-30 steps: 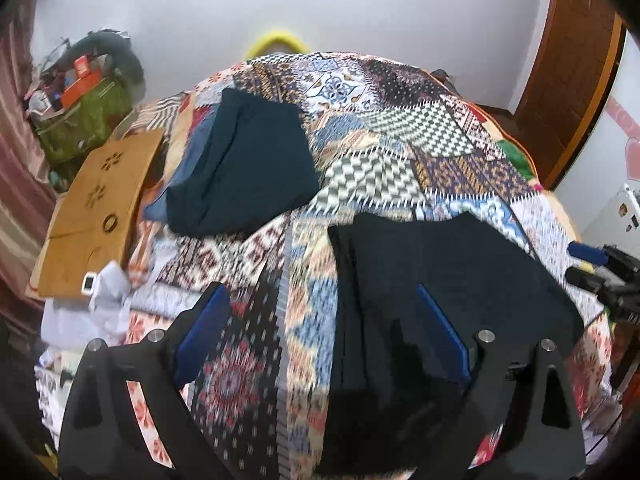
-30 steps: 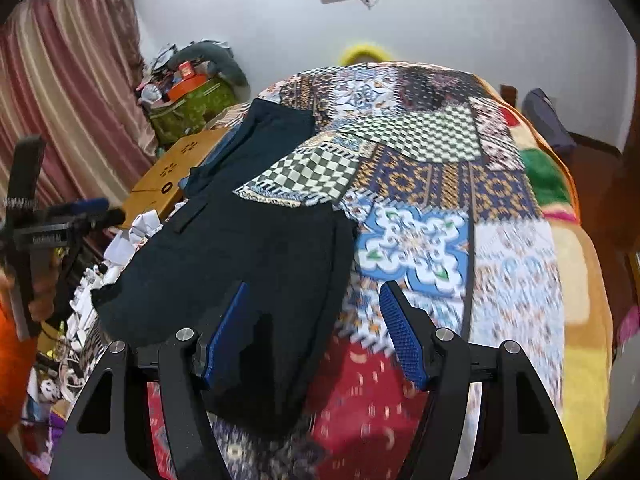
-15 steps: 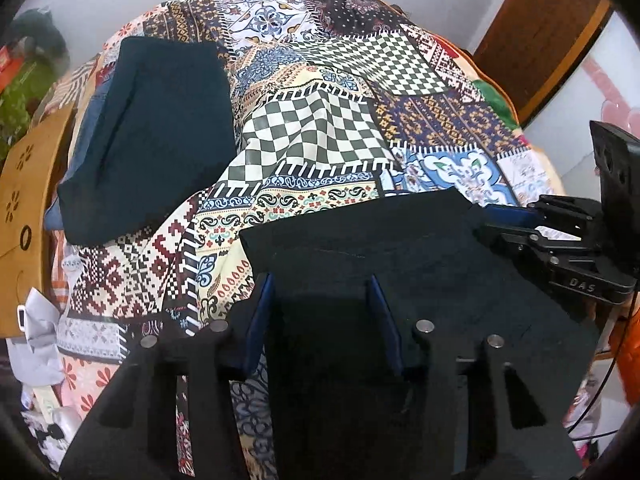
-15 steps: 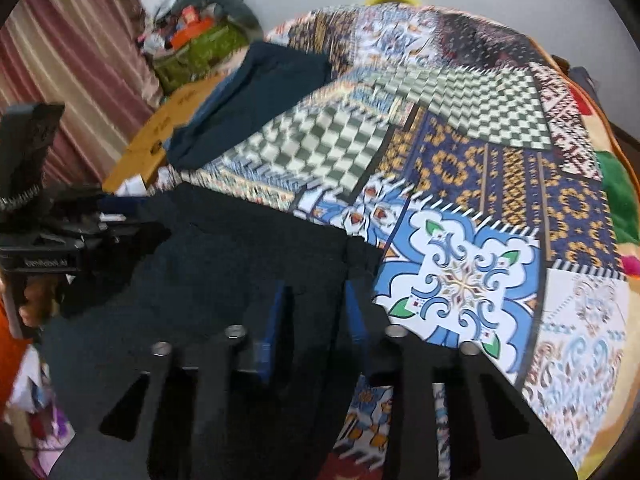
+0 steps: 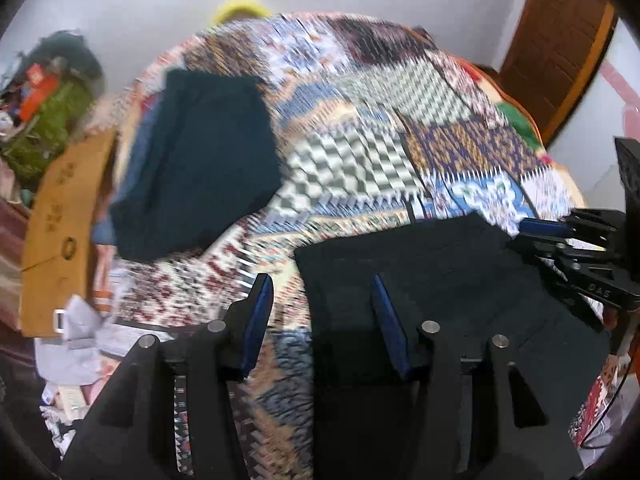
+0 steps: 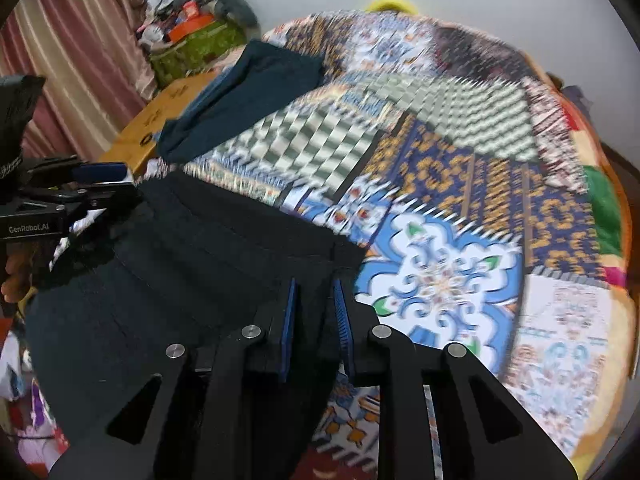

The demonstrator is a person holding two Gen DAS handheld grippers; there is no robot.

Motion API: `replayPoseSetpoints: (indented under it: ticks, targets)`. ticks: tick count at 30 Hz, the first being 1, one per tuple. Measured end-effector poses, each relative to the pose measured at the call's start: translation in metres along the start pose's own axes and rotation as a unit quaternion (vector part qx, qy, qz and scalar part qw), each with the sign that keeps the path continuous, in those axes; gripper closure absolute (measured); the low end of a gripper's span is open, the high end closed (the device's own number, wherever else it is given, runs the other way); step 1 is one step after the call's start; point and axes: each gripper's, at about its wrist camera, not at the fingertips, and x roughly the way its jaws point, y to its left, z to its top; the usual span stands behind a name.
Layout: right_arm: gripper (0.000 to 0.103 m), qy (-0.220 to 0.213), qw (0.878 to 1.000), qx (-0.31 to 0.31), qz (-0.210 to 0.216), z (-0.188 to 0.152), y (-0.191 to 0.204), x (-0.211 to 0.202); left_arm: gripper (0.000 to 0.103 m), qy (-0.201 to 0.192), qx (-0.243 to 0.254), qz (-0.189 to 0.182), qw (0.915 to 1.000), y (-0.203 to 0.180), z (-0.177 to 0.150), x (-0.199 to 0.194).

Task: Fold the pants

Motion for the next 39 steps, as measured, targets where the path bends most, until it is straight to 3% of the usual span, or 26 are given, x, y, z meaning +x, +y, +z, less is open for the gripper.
replayPoseSetpoints:
  ticks: [2,6,13,15,16,17,19,31,35,37,39]
  targets:
    - [0.084,-0.019,1.000,0.000,0.006,0.002,0.004,-0.017,0.050,-0.016,-0.006,-0.002,0.9999,0.004,0.001,-0.017]
    - [0.068,-0.048,0.998,-0.013,0.030,0.000,0.026,-0.045,0.050,-0.040,0.006,-0.015,0.9991,-0.004,-0.005,-0.044]
    - [0.052,-0.033,0.996,-0.061,0.054,-0.024,0.071,-0.043,0.049,-0.009,0.048,-0.030,0.9984,-0.040,-0.041,-0.034]
    - [0.052,-0.012,0.996,-0.064,0.053,-0.037,0.075,-0.032,0.048,0.014,0.062,-0.018,0.9978,-0.046,-0.056,-0.022]
    - [0.052,-0.003,0.997,-0.061,0.053,-0.043,0.075,-0.026,0.042,0.024,0.071,-0.007,0.9972,-0.047,-0.063,-0.016]
    - [0.052,-0.002,0.997,-0.059,0.052,-0.051,0.074,-0.023,0.035,0.022,0.079,0.000,0.9967,-0.047,-0.071,-0.014]
    - [0.052,-0.014,0.997,-0.059,0.043,-0.062,0.073,-0.026,0.031,0.011,0.083,0.007,0.9965,-0.044,-0.081,-0.020]
    - [0.053,-0.022,0.999,0.017,0.037,-0.094,0.038,-0.054,0.031,-0.022,0.044,0.017,0.9986,-0.019,-0.125,-0.059]
    - [0.053,-0.024,0.997,0.051,0.049,-0.103,0.027,-0.057,0.031,-0.011,0.009,0.028,0.9995,0.001,-0.140,-0.056]
    - [0.053,-0.025,0.997,0.057,0.046,-0.107,0.024,-0.061,0.037,0.003,-0.006,0.064,0.9980,0.011,-0.147,-0.051]
    - [0.053,-0.026,0.996,0.065,0.048,-0.110,0.022,-0.064,0.039,0.012,-0.032,0.064,0.9974,0.026,-0.156,-0.047]
